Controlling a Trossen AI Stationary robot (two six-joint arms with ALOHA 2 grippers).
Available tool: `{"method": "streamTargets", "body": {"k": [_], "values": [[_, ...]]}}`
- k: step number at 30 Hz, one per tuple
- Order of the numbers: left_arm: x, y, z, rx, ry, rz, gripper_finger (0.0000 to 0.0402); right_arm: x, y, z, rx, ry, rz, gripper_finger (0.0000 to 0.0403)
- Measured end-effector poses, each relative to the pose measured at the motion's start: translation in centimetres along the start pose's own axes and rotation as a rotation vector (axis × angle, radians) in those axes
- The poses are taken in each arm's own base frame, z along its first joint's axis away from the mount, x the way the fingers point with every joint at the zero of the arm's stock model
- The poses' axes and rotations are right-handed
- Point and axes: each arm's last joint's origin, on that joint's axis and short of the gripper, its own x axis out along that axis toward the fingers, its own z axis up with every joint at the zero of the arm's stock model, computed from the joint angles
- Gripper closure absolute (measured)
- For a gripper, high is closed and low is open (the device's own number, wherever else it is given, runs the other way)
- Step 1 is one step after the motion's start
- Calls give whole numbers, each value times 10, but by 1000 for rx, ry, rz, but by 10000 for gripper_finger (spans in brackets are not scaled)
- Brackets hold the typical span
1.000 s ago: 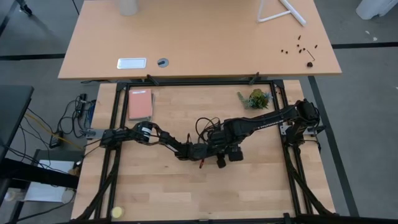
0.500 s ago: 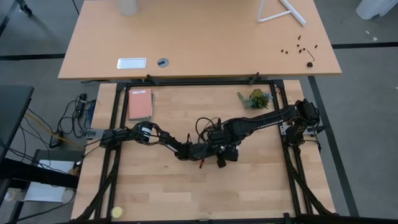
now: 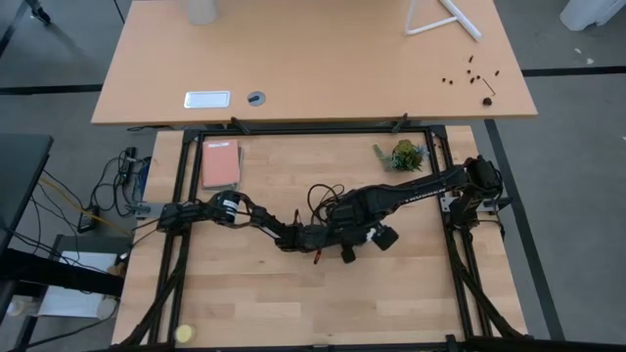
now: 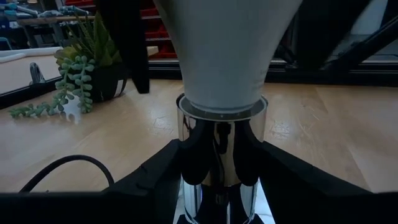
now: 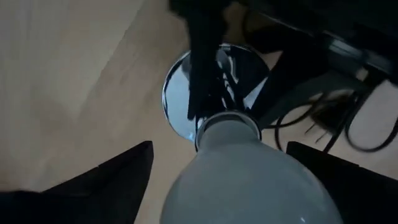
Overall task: Screw lightbulb
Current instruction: Insert the lightbulb into the lamp
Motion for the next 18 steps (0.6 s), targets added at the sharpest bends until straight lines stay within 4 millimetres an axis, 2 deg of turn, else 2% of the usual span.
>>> {"method": "streamTargets", "body": {"k": [5, 12, 15, 18], "values": [[0, 0, 0, 4, 0, 0, 202, 0, -1, -1, -156, 33, -38, 55], [0, 0, 0, 4, 0, -1, 202, 0, -2, -2, -186, 37, -37, 153], [0, 0, 0, 4, 0, -2, 202, 0, -2, -2, -142, 36, -35, 153], [0, -1, 0, 4, 0, -7, 202, 0, -1, -1, 12, 11, -13, 153]]}}
